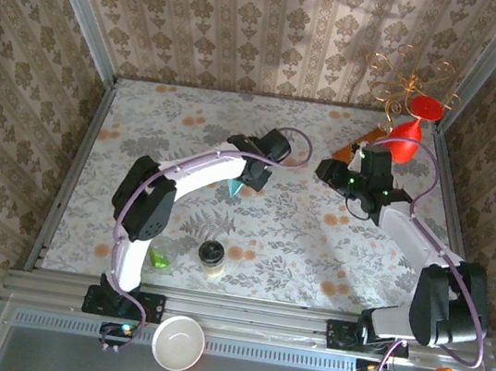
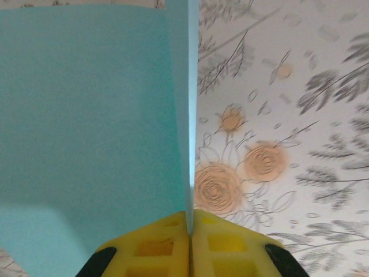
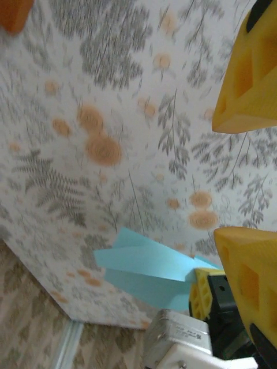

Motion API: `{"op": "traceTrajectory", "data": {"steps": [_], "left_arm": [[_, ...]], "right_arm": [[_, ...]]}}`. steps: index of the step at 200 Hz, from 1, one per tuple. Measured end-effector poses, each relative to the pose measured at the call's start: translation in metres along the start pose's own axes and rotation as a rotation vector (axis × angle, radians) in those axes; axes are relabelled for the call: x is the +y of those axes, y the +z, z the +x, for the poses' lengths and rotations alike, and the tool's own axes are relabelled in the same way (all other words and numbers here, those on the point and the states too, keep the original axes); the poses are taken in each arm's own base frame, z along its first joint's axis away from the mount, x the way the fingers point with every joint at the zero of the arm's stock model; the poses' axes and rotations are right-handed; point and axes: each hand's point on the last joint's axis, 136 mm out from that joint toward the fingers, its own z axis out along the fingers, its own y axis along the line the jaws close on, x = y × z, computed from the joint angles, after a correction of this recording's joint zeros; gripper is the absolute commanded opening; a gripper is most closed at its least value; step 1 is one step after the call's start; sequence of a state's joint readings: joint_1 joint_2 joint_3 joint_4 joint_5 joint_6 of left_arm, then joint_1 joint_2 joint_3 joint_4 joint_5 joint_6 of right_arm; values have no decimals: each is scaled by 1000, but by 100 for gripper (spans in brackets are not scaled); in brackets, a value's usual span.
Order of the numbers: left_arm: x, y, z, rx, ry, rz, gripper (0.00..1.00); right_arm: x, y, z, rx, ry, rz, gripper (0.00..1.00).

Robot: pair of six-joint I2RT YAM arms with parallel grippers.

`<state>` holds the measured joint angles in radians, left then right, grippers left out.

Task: Fold a paper plane with a square sheet of paper (pick it up from the middle)
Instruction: Turn over the paper at the center of the table.

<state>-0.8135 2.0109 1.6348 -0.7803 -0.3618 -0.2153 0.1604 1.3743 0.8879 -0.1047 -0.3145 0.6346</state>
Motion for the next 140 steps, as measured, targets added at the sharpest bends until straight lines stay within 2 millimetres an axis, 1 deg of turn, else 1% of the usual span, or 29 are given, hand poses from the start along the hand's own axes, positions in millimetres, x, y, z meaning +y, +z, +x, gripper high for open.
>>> {"op": "traceTrajectory", "data": {"steps": [41, 63, 90, 140], "left_arm": [[1, 26, 11, 45, 73, -139, 10], [0, 40, 18, 67, 103, -193, 11], [-4, 54, 25, 89, 132, -231, 13], [-8, 61, 28, 98, 138, -239, 20]], "right_arm": [[-47, -14, 3, -60, 94, 139, 49], [-65, -18, 8, -63, 134, 190, 49], [-72, -19, 10, -61, 158, 212, 48], [-73, -18, 10, -62, 167, 219, 48]]}}
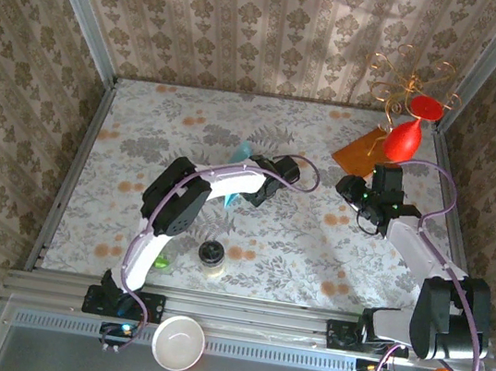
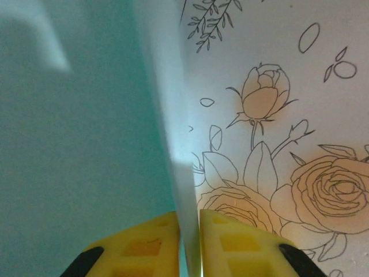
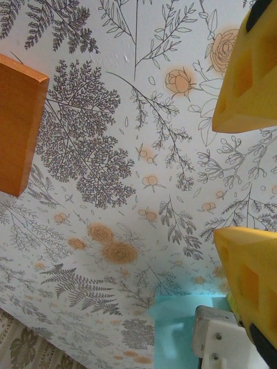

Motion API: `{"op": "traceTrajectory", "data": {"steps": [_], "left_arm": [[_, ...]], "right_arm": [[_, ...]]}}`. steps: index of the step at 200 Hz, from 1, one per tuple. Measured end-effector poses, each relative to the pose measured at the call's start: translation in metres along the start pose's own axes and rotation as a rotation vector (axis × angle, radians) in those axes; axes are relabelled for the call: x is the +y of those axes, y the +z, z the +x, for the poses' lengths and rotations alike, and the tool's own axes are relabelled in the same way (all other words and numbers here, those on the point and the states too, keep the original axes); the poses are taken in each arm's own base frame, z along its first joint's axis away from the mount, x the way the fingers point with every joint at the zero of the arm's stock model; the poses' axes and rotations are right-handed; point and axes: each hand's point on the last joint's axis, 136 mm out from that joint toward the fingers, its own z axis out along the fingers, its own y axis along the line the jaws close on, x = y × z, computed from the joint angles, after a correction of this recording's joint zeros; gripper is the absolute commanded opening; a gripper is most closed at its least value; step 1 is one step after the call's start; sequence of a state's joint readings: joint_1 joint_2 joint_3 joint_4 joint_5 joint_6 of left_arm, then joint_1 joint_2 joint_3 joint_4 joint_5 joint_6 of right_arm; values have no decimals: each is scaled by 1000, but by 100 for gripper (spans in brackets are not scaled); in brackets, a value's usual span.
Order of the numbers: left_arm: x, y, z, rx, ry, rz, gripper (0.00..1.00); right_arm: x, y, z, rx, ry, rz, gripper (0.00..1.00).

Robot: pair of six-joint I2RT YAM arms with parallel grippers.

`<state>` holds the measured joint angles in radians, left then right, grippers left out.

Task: Fold a paper plane with a square sheet of paper (pick it up from the middle)
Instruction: Turn over the paper at the center of the table.

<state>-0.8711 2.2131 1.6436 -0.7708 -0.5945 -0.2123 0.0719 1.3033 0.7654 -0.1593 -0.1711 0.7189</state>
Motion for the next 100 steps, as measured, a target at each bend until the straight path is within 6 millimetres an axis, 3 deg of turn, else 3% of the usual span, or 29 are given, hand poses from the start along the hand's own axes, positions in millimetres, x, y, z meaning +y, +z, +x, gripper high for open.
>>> {"op": "traceTrajectory", "data": {"steps": [52, 100], "left_arm": [[-15, -5, 1, -3, -10, 45, 24], [-25, -11, -1, -2, -46, 94, 36]], "right_arm": [[-6, 8, 5, 24, 24, 20, 48], [-7, 9, 6, 29, 28, 24, 49]]}}
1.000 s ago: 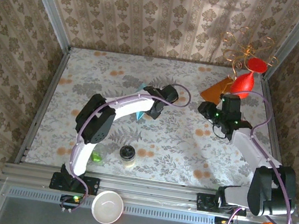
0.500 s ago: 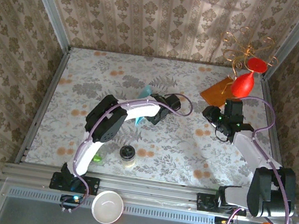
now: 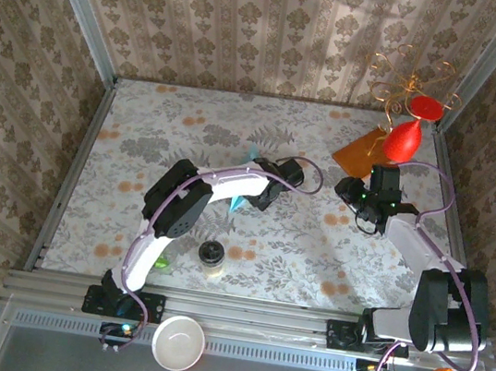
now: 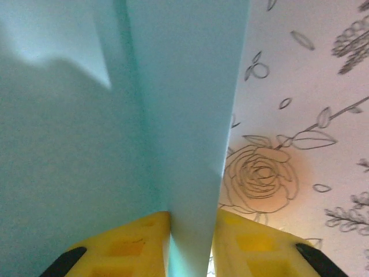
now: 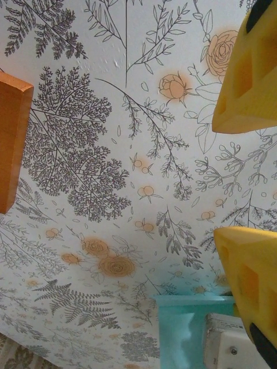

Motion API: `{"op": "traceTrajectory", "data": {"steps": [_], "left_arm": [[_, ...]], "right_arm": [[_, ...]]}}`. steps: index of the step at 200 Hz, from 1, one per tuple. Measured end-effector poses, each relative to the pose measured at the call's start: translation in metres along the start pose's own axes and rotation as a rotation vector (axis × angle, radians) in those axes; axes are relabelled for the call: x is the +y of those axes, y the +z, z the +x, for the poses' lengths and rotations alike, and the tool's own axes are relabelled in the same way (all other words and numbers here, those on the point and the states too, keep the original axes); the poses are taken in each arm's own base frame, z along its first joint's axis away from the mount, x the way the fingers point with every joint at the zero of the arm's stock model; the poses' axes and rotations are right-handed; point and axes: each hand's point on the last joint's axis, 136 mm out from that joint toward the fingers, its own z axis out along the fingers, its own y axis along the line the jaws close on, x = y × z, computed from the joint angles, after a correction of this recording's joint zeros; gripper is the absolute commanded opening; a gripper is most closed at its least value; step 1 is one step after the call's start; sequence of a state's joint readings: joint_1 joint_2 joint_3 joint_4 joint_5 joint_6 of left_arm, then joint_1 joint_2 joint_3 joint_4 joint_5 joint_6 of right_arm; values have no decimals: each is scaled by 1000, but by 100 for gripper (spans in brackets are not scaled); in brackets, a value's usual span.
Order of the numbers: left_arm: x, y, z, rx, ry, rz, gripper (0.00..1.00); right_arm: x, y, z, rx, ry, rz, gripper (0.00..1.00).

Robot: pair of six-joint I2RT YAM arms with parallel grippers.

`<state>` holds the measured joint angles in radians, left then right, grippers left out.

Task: Fold a paper plane with a square sheet of paper (pick it up from the middle)
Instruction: Turn over the paper at the center of the table.

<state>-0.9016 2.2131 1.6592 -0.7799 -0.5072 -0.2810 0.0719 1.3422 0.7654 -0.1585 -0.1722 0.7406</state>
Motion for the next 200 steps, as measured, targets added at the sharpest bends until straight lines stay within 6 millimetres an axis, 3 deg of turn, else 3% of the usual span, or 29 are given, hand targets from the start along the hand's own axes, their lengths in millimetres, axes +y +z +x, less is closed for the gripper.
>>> {"op": "traceTrajectory", "data": {"steps": [37, 73, 104, 123, 142, 165, 200], "left_arm": [[-15, -17, -6, -6, -99, 130, 45], [-22, -59, -20, -60, -189, 285, 50], [-11, -104, -38, -155, -282, 418, 54], [9, -123, -40, -208, -373, 504, 57], [34, -127, -36, -243, -477, 569, 58], [62, -114, -24, -262, -606, 618, 59], [86, -98, 8, -274, -746, 640, 65]], "right_arm": [[0, 0, 0, 1, 1, -2, 49], [2, 1, 2, 13, 12, -13, 49], [3, 5, 7, 40, 15, -22, 51], [10, 11, 14, 64, -3, -43, 53], [27, 22, 32, 129, -55, -73, 54], [57, 37, 57, 214, -134, -131, 56], [106, 47, 90, 292, -259, -220, 56]]}}
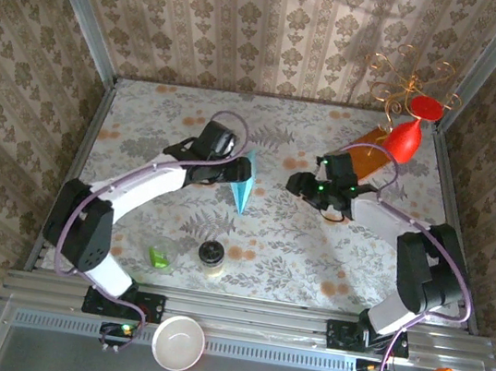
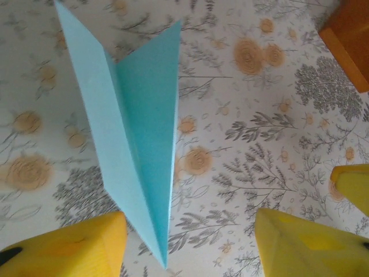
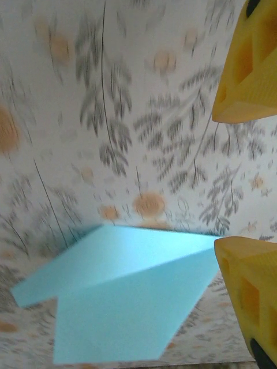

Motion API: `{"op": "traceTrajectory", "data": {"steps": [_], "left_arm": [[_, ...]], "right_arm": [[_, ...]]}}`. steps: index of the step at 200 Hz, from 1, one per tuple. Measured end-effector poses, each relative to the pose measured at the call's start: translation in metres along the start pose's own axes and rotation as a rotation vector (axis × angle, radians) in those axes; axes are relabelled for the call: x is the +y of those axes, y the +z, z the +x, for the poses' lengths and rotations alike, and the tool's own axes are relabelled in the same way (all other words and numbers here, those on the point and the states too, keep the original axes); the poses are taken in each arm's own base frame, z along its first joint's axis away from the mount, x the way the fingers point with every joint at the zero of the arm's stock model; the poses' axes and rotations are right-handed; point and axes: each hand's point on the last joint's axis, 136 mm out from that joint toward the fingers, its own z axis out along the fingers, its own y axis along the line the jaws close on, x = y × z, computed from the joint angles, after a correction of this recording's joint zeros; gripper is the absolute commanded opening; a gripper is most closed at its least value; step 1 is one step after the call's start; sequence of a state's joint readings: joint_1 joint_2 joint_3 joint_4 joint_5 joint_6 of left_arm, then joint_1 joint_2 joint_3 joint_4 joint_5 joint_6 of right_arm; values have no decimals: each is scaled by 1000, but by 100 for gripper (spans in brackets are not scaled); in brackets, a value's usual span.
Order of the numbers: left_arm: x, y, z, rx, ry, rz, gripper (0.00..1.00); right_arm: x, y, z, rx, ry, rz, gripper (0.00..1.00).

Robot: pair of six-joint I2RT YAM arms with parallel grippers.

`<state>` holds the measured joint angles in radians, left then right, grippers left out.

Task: Fold a paper plane with a square sheet of paper (pick it up from the middle)
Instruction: Turn over the paper at the center of the table.

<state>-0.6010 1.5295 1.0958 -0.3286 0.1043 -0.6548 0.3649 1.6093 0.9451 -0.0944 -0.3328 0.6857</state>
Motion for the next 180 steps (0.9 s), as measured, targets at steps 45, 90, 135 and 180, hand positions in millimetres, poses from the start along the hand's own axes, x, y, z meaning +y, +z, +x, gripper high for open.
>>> {"op": "traceTrajectory", "data": {"steps": [45, 90, 135, 180], "left_arm": [[44, -26, -13, -110, -163, 9, 69], [89, -12, 9, -73, -333, -24, 69], [101, 9, 28, 0, -394, -57, 67], [105, 20, 37, 27, -427, -52, 65]], "right_arm": [[53, 27, 8, 51, -157, -12, 56], [84, 68, 15, 93, -270, 54, 54], [81, 100, 19, 150, -301, 111, 53], [87, 98, 20, 170, -343, 96, 51]]}}
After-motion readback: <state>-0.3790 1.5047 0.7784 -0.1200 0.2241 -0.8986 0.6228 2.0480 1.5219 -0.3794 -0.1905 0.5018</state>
